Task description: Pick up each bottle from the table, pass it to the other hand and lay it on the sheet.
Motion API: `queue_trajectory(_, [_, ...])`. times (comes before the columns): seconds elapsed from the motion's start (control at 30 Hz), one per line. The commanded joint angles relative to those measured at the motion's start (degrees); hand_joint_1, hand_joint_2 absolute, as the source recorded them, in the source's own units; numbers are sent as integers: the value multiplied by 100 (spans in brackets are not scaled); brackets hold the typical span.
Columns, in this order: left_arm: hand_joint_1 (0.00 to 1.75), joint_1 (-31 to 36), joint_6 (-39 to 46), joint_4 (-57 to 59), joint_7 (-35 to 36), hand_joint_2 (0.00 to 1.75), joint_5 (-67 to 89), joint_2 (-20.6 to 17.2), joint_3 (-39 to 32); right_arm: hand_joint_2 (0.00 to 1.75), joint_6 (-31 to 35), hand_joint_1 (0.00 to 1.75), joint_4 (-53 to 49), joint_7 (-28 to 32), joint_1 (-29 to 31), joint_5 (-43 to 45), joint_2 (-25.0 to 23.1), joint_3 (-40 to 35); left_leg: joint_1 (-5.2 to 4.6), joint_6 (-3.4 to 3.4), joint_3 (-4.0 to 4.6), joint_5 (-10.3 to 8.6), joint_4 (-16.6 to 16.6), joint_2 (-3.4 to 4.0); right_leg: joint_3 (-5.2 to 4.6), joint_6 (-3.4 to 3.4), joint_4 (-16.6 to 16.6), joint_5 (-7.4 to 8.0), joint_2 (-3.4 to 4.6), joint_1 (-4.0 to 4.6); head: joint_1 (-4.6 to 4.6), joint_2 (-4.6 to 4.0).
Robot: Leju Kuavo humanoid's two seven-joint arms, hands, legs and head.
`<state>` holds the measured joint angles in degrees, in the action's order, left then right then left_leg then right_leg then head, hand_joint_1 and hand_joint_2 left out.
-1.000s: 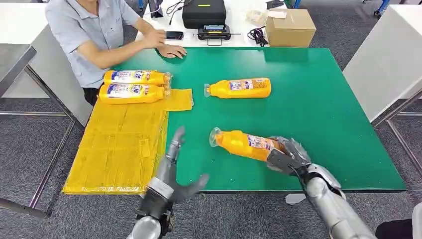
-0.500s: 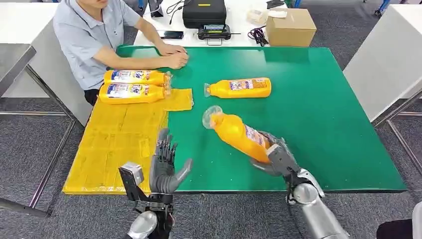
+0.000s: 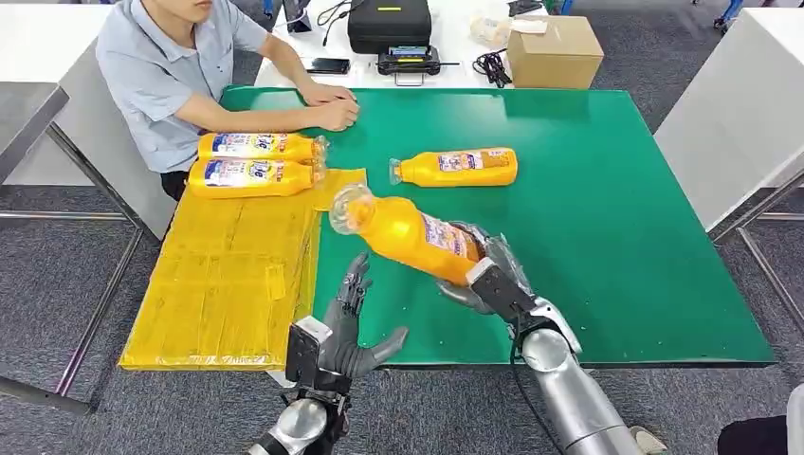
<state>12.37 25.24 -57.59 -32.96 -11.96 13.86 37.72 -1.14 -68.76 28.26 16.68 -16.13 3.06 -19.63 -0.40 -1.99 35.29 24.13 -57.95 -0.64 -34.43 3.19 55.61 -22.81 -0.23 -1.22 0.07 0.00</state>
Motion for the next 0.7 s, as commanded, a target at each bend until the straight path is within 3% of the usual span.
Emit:
queue_trajectory(0.03, [0, 292, 67, 487, 54, 175, 172, -82, 241, 175, -75, 175, 432, -54, 391, 1, -1, -349, 3, 7, -14, 6, 2, 10, 12, -9, -3, -3, 8, 3, 0, 0])
queue_trajectory(0.1, [0, 396, 207, 546, 15, 175, 495, -50, 248, 175, -155, 175, 553, -29, 509, -56, -33, -555, 4, 9, -14, 7, 1, 18, 11, -10, -2, -2, 15, 4, 0, 0])
queue_trajectory(0.27, [0, 431, -401, 242, 87, 175, 189, -4, -104, 175, -359, 175, 755, -16, 769, -90, -137, -977, 9, 16, -21, 14, -6, 29, 18, -19, 3, -4, 26, 10, 0, 0])
queue_trajectory(0.43, [0, 385, -189, 20, -145, 175, 73, 82, -417, 175, -392, 175, 935, 0, 764, -100, -207, -1179, 12, 16, -23, 14, -4, 21, 21, -18, -1, -6, 18, 13, 0, 0])
queue_trajectory(0.47, [0, 411, 289, 47, -397, 175, 436, 83, -412, 175, -382, 175, 898, 20, 731, -96, -203, -1218, 8, 11, -17, 9, -1, 15, 16, -13, -2, -4, 13, 8, 0, 0])
queue_trajectory(0.7, [0, 435, 86, 46, -347, 175, 191, 115, -497, 175, -373, 175, 865, 25, 695, -94, -195, -1297, 8, 10, -13, 6, -1, 7, 14, -11, -2, -4, 6, 8, 0, 0])
